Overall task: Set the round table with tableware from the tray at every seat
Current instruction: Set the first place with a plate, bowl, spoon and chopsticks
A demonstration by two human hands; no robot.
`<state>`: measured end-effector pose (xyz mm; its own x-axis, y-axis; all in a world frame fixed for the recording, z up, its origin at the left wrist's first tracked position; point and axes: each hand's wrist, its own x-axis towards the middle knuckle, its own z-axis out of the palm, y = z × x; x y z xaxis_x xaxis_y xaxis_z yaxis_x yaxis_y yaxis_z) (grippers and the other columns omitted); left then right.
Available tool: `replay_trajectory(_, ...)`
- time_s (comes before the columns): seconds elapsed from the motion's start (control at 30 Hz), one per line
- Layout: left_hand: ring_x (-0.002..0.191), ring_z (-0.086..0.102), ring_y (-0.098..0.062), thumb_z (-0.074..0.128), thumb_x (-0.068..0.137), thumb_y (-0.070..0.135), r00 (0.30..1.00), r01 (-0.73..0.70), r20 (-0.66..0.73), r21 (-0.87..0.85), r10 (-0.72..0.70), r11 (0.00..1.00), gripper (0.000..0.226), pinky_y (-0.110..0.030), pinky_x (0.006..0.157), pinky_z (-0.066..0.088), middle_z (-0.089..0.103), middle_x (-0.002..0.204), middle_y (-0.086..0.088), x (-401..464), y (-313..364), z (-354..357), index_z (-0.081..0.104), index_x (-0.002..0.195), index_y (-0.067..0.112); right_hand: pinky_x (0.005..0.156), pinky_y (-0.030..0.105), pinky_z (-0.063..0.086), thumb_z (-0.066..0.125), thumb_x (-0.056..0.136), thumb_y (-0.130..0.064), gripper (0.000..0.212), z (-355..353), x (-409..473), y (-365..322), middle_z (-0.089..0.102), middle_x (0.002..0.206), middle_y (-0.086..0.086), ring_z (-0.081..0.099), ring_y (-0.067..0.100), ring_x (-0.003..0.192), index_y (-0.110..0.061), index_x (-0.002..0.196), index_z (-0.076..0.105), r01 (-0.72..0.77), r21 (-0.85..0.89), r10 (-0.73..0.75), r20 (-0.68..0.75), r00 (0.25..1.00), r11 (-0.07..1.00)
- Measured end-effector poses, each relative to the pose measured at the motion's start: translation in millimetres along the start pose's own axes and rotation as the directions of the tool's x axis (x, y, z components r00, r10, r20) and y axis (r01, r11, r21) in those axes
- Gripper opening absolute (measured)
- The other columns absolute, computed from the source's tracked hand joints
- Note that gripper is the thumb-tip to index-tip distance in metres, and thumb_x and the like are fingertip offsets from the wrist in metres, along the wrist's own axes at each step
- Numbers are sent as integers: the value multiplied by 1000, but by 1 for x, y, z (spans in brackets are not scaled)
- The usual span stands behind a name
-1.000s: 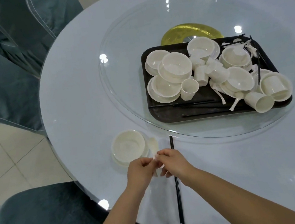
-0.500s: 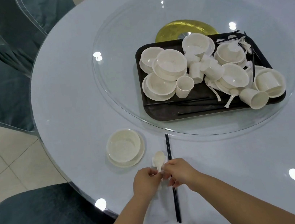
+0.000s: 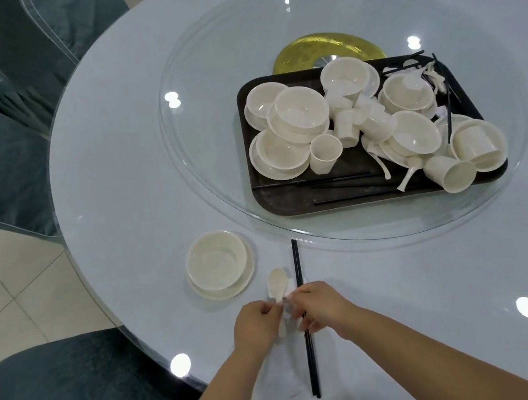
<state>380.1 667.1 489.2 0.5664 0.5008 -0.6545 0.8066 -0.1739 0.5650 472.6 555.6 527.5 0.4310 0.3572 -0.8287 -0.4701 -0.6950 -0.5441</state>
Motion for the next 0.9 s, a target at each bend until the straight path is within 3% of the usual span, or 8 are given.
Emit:
replay_trajectory(0.13,48,44,-13,57,94,38,1000,12,3,19,-12,1000,43,-26,55,37,49,57,-3,-1,-2,-2,47,60,12,51,22,50,51,94,-22,17,-5,2,0,70,83,8,64,17,56,-14,95,67,16,20,-15,-19,1000,1000)
replay_trajectory(0.3,50,33,-12,55,92,30,995,36,-93,51,-31,998,43,-24,52,29,34,53,4,-2,0,-10,33,58,17,53,23,49,53,96,-22,17,-16,5,-5,69,78,6,63,15,52,-11,96,65,36,73,-32,-64,997,997)
replay_trajectory(0.53,52,46,-14,57,92,29,982,-54,-181,-9,52,998,38,-28,54,37,50,55,3,3,33,-30,46,58,14,49,22,47,54,96,-18,13,-53,11,-29,67,78,8,59,17,53,-9,97,64,131,207,-92,-186,978,970)
replay_trajectory(0.67,71,66,-23,58,93,32,976,-142,-175,-75,127,987,33,-38,74,52,68,72,-6,9,69,-36,65,74,6,47,21,48,52,98,-16,10,-81,20,-51,65,77,8,59,17,53,-11,97,60,197,286,-116,-277,954,938)
replay_trajectory(0.9,74,69,-19,59,92,31,980,-180,-119,-173,161,968,27,-41,83,57,70,76,0,24,114,-33,67,83,7,48,25,49,51,98,-21,8,-132,48,-97,69,74,9,60,19,54,-15,100,56,273,367,-122,-384,915,889)
